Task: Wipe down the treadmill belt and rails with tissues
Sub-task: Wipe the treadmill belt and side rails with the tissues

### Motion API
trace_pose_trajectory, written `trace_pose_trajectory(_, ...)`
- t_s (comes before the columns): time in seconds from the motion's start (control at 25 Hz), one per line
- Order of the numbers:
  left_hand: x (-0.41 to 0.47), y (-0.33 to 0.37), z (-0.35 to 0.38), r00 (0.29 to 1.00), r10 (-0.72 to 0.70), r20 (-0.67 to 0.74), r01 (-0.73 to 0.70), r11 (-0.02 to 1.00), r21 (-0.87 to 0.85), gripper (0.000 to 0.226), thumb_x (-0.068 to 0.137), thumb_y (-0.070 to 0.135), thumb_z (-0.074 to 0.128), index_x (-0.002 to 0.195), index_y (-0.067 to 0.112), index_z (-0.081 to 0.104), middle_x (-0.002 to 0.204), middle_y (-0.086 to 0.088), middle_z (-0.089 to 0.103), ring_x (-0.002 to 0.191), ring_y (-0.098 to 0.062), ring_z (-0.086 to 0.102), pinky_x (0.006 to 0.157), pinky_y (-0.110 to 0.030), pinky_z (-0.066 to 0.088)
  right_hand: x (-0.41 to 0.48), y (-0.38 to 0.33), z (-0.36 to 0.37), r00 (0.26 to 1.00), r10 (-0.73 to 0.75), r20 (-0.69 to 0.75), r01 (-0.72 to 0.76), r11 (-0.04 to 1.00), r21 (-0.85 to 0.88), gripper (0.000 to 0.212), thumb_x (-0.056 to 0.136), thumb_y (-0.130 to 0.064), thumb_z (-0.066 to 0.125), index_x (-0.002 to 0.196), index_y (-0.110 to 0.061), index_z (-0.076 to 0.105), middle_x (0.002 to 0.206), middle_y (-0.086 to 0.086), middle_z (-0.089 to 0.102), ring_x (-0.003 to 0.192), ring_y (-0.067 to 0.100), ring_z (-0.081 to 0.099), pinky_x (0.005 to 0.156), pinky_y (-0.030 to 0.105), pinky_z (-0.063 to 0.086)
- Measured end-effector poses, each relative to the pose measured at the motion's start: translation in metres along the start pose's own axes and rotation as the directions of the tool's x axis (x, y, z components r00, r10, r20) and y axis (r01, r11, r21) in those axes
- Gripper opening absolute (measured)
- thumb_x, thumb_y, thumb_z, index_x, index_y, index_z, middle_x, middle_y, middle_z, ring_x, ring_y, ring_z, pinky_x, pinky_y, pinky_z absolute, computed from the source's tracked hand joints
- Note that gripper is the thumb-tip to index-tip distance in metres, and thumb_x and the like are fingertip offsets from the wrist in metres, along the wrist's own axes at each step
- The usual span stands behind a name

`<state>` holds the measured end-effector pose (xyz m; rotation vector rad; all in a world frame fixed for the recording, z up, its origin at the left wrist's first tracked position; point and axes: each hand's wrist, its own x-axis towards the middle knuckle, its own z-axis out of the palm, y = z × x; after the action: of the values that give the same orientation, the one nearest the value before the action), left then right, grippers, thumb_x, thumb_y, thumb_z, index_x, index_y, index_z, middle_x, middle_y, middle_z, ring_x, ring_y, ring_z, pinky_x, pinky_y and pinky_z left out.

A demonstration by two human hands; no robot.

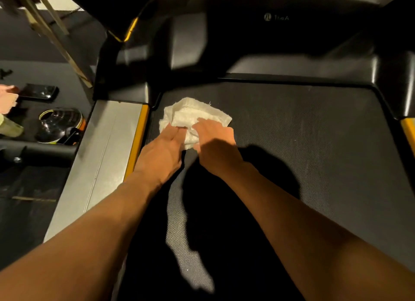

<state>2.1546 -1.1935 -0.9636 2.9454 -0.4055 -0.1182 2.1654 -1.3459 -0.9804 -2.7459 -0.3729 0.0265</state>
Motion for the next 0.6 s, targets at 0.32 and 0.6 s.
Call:
trace_pose_trajectory(0.32,-0.014,-0.013,-0.01,0.995,-0.09,0.053,0.086,0.994,0.068,0.054,0.088,0.013,0.054,0.14,0.017,0.037,0.137,-0.007,0.045,0.104,-0.034,0.057,0.086,-0.042,0.049,0.013,-0.031,-0.003,0.993,0.045,0.111,-0.052,0.997,0.06,0.035,0.088,-0.009,0.055,0.122,-0.017,0.05,0.115,0.004,0.058,0.109,0.026,0.052,0.092,0.038,0.041)
trace_pose_trajectory(0.6,-0.046,-0.011,-0.017,0.982,0.191,0.01,-0.191,0.981,0.031,0.03,0.084,0.022,0.059,0.108,0.004,0.06,0.122,-0.01,0.057,0.095,-0.03,0.061,0.073,-0.031,0.051,-0.029,-0.024,-0.005,0.998,-0.057,0.026,0.057,0.998,0.015,0.033,0.087,-0.01,0.054,0.119,-0.017,0.055,0.11,0.005,0.061,0.099,0.031,0.056,0.086,0.041,0.042)
